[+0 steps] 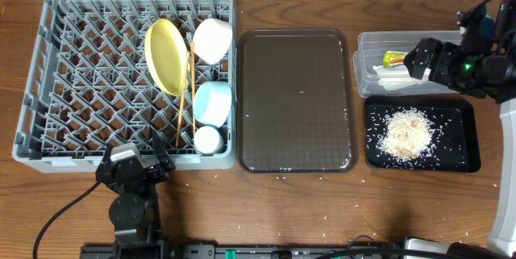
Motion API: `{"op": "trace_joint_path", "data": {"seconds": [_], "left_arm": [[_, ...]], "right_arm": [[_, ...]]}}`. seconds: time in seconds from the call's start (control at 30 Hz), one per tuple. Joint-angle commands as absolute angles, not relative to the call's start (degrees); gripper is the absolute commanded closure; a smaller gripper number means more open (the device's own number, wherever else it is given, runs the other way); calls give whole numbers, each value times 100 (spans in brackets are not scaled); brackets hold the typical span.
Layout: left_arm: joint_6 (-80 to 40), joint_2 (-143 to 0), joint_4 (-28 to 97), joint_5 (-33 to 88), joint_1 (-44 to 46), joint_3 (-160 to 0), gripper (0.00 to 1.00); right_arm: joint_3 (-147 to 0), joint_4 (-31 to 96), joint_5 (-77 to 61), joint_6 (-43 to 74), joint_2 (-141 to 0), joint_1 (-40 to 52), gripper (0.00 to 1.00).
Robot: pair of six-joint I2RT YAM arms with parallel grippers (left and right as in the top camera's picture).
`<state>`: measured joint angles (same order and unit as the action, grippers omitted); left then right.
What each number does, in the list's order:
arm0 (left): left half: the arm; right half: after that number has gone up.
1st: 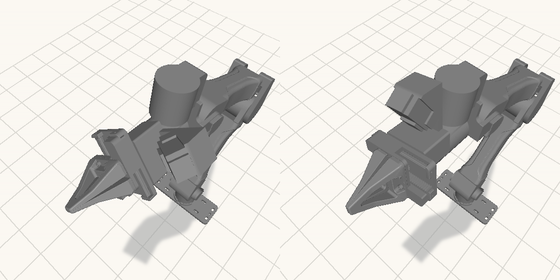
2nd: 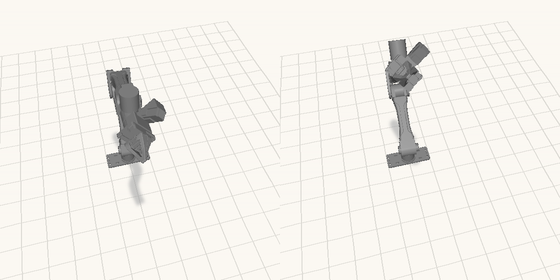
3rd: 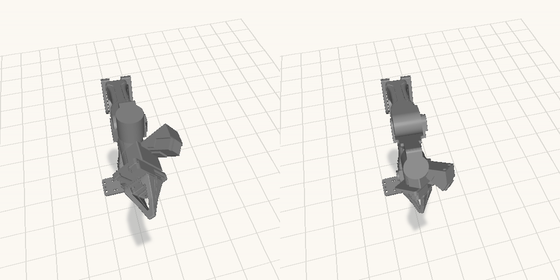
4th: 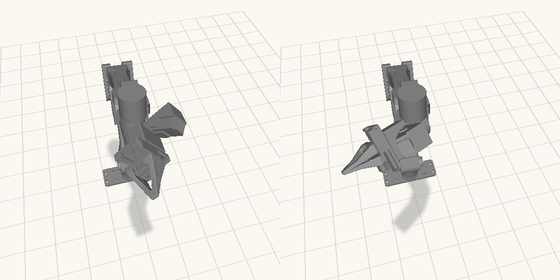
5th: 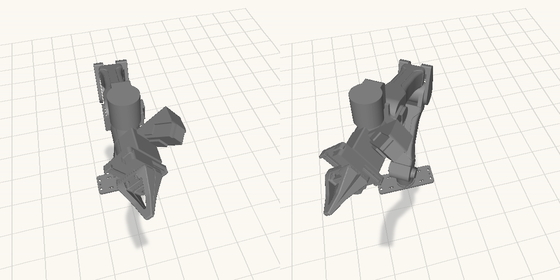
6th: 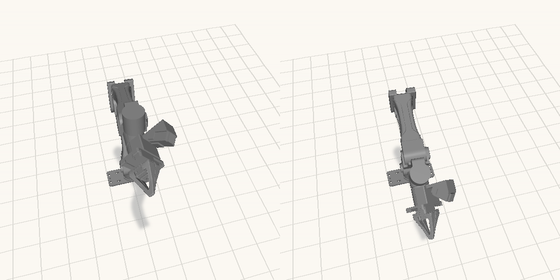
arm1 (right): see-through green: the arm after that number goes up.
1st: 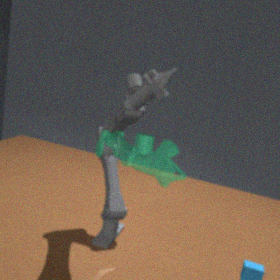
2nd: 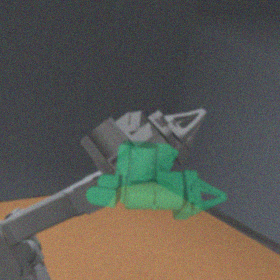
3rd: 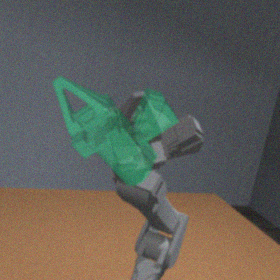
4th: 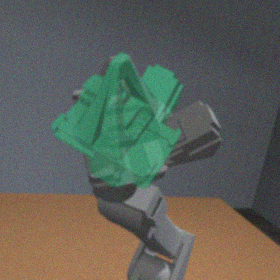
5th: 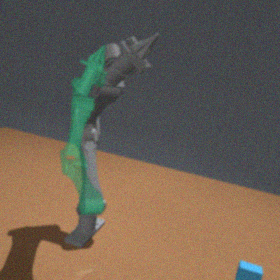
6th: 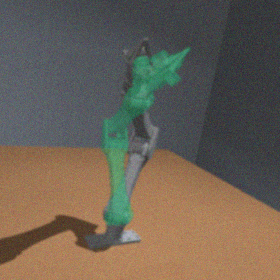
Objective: Sort waste into correct bins and load items into the dishwasher
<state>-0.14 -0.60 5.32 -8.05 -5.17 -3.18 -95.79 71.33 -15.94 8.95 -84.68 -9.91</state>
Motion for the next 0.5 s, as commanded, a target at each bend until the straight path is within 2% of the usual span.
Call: {"op": "trace_joint_path", "data": {"seconds": [0.0,0.27,0.37,0.47], "left_arm": [[34,-30,572,-797,-541,-130,6],[34,-30,572,-797,-541,-130,6],[34,-30,572,-797,-541,-130,6],[34,-30,572,-797,-541,-130,6]], "right_arm": [[-9627,7142,-1586,915,-8464,-1015,1],[-9594,6893,-1527,843,-8466,-993,1],[-9327,6095,-1529,467,-8267,-668,1],[-8447,4589,-1509,-381,-7732,106,1]]}}
